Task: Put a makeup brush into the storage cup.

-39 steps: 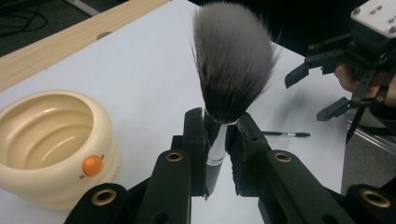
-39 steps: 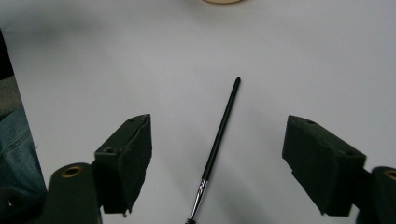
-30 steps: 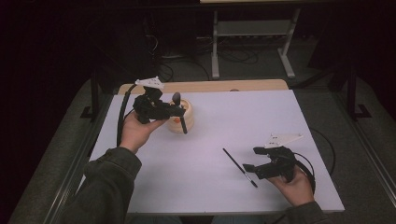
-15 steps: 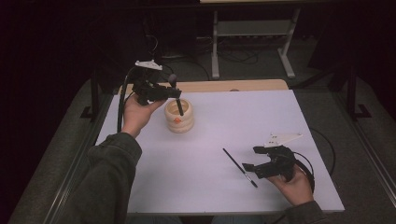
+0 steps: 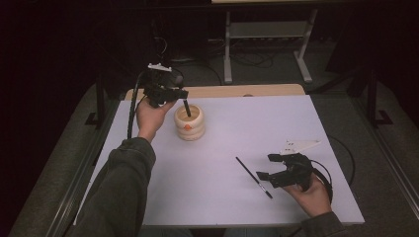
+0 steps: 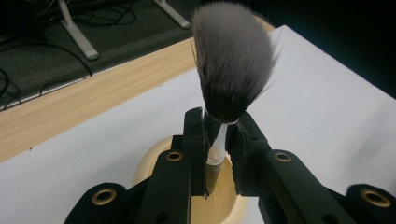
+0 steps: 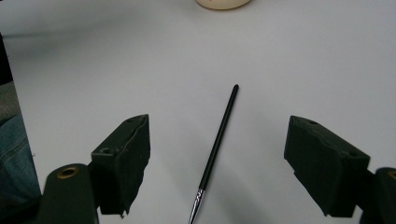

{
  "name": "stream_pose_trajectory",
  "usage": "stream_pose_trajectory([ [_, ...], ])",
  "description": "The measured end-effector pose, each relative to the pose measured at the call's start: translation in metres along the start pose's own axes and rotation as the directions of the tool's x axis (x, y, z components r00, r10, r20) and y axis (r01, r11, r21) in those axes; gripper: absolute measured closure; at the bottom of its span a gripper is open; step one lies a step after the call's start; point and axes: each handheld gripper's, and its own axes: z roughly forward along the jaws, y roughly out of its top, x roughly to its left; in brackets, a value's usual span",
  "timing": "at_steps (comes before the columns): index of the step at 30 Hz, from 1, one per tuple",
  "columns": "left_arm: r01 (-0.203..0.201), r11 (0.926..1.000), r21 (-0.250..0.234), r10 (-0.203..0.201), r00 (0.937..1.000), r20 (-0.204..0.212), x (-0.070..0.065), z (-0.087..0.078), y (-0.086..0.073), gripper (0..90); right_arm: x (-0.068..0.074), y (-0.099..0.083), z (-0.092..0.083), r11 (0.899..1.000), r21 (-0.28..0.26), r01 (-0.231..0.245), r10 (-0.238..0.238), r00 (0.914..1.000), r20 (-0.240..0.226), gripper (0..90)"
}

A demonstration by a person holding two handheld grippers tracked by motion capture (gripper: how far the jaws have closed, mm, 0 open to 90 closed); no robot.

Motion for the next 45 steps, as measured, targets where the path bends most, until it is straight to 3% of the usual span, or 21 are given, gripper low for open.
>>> stream_pose_trajectory([
  [14, 0.025, 0.9997, 0.007, -0.025, 0.9994, -0.024, 0.008, 0.013, -0.022, 77.0, -0.001, -0.001, 0.000, 1.000, 0.002, 0.005, -0.005, 1.0000, 0.000, 21.6],
  [21, 0.032, 0.9993, 0.018, -0.032, 0.9995, -0.005, 0.007, 0.020, -0.032, 77.0, 0.000, -0.001, 0.002, 1.000, 0.009, 0.002, -0.002, 1.0000, -0.004, 21.6],
  [29, -0.002, 0.9989, 0.047, 0.003, 1.0000, -0.002, 0.002, 0.023, -0.036, 76.4, 0.000, -0.001, 0.004, 1.000, 0.010, 0.007, -0.007, 0.9999, -0.008, 21.6],
  [33, 0.019, 0.9986, 0.050, -0.018, 0.9997, -0.018, 0.000, 0.022, -0.038, 64.9, 0.001, -0.001, 0.005, 1.000, 0.017, 0.010, -0.009, 0.9999, -0.009, 21.5],
  [34, 0.006, 0.9981, 0.061, -0.004, 0.9996, -0.028, -0.001, 0.022, -0.038, 62.6, 0.001, -0.001, 0.006, 1.000, 0.019, 0.012, -0.012, 0.9999, -0.010, 21.6],
  [36, -0.014, 0.9981, 0.060, 0.016, 0.9988, -0.045, -0.004, 0.019, -0.039, 60.4, 0.001, -0.001, 0.005, 1.000, 0.024, 0.006, -0.006, 1.0000, -0.008, 21.6],
  [45, -0.008, 0.9985, 0.055, 0.012, 0.9977, -0.067, -0.004, 0.006, -0.049, 49.3, -0.001, -0.002, 0.007, 1.000, 0.023, 0.017, -0.017, 0.9999, -0.002, 21.6],
])
